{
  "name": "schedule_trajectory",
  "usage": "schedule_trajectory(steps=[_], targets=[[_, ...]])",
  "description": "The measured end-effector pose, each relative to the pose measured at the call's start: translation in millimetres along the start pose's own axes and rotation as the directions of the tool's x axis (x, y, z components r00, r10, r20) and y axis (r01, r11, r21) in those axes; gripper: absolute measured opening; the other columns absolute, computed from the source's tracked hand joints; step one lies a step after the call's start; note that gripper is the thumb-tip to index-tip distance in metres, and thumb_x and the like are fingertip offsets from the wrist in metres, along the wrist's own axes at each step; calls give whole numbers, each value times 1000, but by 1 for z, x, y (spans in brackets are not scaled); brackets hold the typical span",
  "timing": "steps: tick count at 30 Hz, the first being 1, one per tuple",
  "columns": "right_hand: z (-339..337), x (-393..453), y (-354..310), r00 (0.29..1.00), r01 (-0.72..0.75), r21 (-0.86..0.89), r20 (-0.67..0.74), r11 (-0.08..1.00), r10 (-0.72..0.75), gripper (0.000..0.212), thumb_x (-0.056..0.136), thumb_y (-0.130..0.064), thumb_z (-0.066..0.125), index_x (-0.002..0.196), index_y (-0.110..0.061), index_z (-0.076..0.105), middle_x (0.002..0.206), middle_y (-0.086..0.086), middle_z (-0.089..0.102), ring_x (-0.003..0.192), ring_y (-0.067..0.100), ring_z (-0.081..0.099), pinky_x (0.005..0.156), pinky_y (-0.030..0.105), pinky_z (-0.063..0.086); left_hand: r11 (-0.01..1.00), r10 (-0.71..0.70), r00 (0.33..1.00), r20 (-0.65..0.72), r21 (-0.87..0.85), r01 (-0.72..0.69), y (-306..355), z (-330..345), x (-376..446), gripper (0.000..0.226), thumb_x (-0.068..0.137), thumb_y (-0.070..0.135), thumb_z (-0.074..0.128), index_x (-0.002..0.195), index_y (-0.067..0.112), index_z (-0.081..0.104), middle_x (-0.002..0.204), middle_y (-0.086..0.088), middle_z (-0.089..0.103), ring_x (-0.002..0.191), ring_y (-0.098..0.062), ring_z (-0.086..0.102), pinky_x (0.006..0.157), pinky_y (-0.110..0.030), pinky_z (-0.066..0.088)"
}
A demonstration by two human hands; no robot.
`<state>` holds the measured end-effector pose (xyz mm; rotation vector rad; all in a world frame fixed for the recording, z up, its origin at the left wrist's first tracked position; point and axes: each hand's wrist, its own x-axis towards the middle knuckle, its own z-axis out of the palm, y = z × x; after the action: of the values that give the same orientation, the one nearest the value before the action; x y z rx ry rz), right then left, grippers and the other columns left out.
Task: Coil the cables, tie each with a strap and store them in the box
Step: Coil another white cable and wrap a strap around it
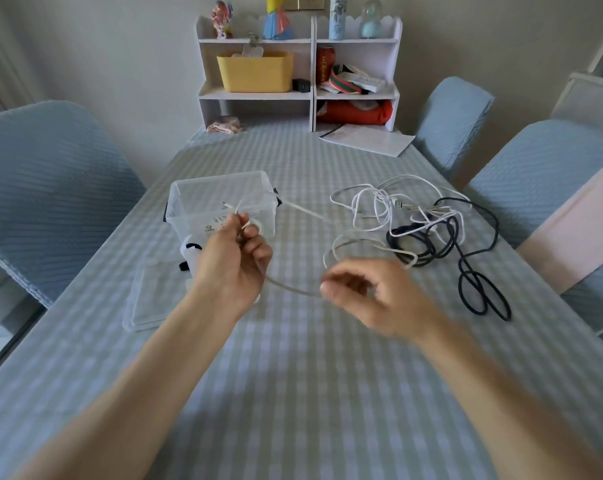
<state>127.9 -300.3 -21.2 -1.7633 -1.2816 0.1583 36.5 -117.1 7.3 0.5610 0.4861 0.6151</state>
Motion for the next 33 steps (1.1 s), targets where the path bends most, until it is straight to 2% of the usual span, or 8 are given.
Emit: schedule_trajectory(steps=[3,8,12,21,23,26,29,33], targets=[[10,1,6,977,-131,-124,154,984,149,18,87,-37,74,86,-20,75,72,-6,70,59,7,57,59,19,41,1000,-9,1000,18,-10,9,-5,7,3,31,107,22,39,81,14,53,59,3,45,40,-6,38,41,-17,40],[-2,6,3,957,-275,334,8,902,289,17,93,-14,67,78,-6,71,65,2,70,59,14,61,60,27,49,986,30,999,36,163,-36,-10,-1,1,21,104,19,46,87,13,57,63,0,55,52,-12,54,54,-25,52],[-9,11,2,907,-315,582,-47,750,417,12,93,-9,62,83,-5,68,64,2,68,53,12,58,51,21,46,827,132,985,107,536,-169,-15,-6,-8,20,104,20,49,88,13,60,67,-2,66,61,-16,67,55,-26,54],[-3,15,11,865,-269,679,-143,683,482,16,99,-10,55,97,-9,70,85,1,69,79,14,65,62,22,53,566,137,942,307,756,-329,-25,-6,-21,15,101,20,55,97,11,67,76,-11,74,76,-23,73,61,-27,57],[-3,13,12,883,-250,596,-183,763,432,18,102,-9,50,100,-9,69,80,-1,71,77,16,68,64,24,54,554,120,943,312,767,-324,-29,-5,-23,13,100,23,57,101,14,67,76,-11,74,77,-23,74,62,-30,58],[0,8,17,939,-144,96,-300,985,166,18,102,-15,53,98,-13,71,73,-6,69,69,13,68,67,32,57,544,129,943,306,773,-325,-30,-4,-24,11,100,20,58,106,21,66,76,-7,75,72,-21,74,62,-31,60],[9,8,19,942,65,-211,-310,975,-130,21,99,-16,58,85,-7,70,76,-3,69,68,14,66,65,37,53,433,155,927,341,820,-374,-30,-8,-21,17,100,16,57,112,20,69,69,-5,74,62,-20,72,59,-30,59],[14,11,20,851,177,-522,-345,834,-396,19,95,-22,64,94,-7,76,96,7,65,89,25,60,73,36,52,127,88,870,486,860,-494,-26,-13,-22,24,100,18,56,91,34,72,62,3,71,54,-15,69,59,-31,58]])
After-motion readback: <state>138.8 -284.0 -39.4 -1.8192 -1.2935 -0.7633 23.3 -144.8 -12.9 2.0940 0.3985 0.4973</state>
